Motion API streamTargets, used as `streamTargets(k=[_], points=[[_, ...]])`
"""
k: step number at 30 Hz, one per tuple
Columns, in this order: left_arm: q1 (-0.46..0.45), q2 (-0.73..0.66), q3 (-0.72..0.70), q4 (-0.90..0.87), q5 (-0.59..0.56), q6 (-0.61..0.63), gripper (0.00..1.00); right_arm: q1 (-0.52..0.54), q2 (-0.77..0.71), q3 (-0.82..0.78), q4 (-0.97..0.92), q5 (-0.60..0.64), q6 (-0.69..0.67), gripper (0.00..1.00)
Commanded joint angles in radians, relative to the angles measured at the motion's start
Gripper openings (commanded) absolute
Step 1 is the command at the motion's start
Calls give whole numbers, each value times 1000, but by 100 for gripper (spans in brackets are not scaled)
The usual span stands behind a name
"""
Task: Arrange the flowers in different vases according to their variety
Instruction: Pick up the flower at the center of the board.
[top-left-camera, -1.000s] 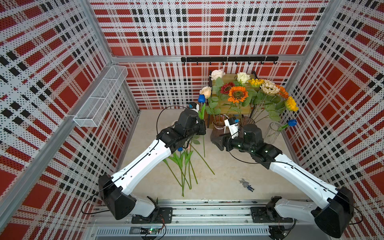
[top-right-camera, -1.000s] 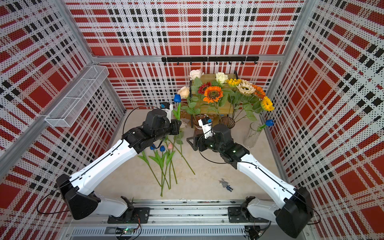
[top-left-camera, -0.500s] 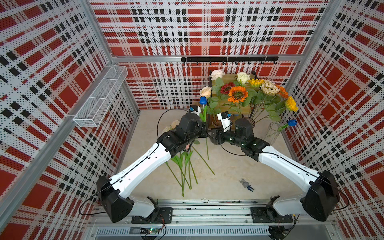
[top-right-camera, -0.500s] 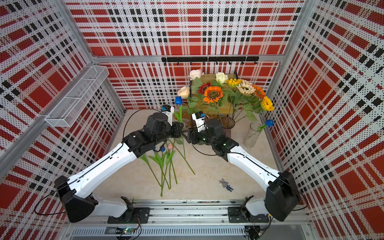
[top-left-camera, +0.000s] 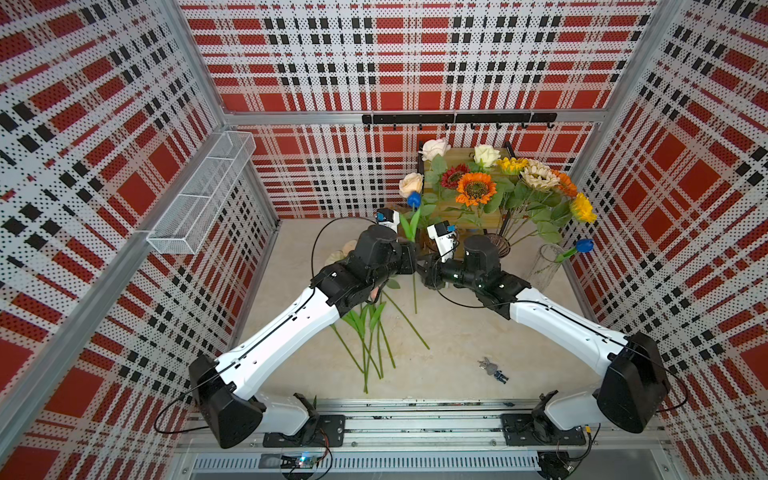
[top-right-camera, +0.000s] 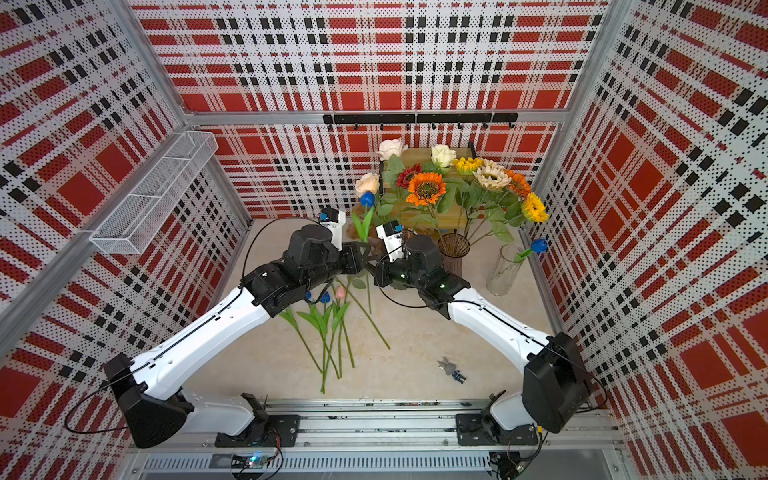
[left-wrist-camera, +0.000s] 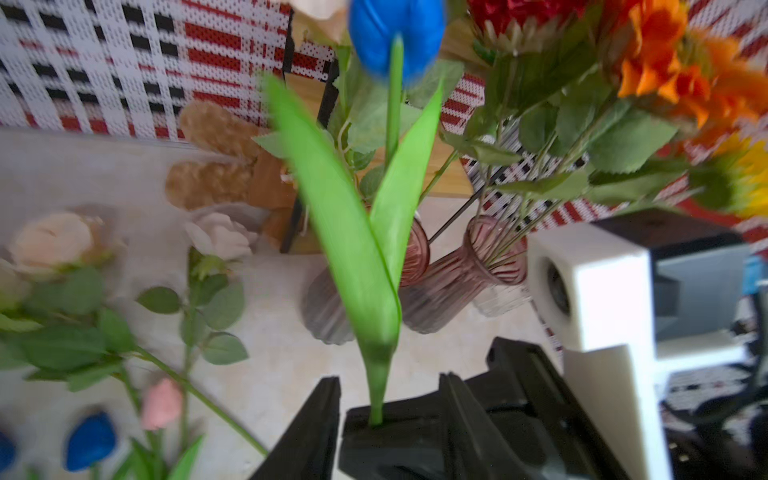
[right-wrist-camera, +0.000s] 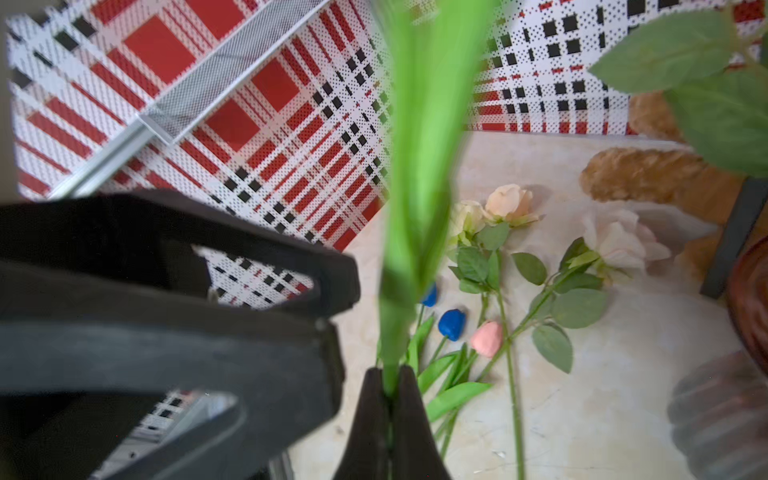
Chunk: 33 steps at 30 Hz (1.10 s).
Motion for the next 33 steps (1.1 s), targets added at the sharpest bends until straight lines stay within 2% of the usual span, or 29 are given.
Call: streamTargets(k=[1, 4, 8, 15, 16, 22, 25, 33], points=[[33, -14, -11, -27, -18, -13, 56, 8, -11, 39, 2, 13, 2, 0], [116, -41, -21, -115, -2, -20, 60, 8, -35, 55, -51, 82, -20, 0], [260, -137, -112, -207, 44, -22, 64, -3, -47, 94, -147, 148, -73, 0], [541, -187, -360, -385, 201, -2, 70, -9, -118, 146, -252, 258, -175, 0], [559, -185, -393, -395, 209, 1, 70, -9, -130, 156, -267, 271, -188, 0], [589, -130, -523, -351, 256, -1, 70, -18, -196, 175, -322, 339, -248, 0], [591, -65, -573, -292, 266, -5, 69, -53, -220, 167, -332, 321, -244, 0], [581, 58, -648, -187, 257, -22, 59, -126, -304, 164, -368, 341, -257, 0]])
